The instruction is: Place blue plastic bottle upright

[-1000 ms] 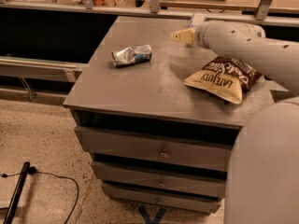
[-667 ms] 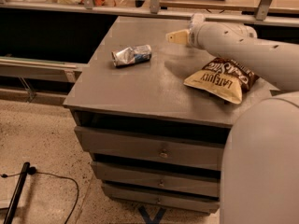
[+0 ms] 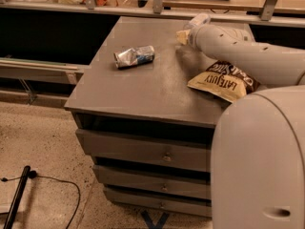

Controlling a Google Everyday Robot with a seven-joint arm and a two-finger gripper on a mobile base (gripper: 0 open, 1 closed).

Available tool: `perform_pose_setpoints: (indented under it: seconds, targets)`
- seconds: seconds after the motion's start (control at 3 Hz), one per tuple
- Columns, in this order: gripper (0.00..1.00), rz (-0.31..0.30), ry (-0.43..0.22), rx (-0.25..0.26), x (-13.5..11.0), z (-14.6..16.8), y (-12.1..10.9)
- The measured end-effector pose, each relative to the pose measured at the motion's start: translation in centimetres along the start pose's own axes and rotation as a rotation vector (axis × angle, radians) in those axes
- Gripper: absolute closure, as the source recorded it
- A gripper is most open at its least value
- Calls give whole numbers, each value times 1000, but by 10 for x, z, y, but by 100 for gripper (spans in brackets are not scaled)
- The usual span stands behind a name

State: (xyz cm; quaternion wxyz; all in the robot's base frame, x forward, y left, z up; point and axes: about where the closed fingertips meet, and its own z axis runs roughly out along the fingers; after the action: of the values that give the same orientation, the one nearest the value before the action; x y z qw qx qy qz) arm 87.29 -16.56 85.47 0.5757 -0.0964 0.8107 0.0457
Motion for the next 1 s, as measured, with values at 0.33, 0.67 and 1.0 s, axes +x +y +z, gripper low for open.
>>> perform_pose_setpoints:
  seconds: [0.33,0.67,1.0]
  targets:
    - [72,-11,-22,10,-10,8,-4]
    - [100,-37,-52,4,-28,14,0]
    - [100,-45,-59,3,-33,14,0]
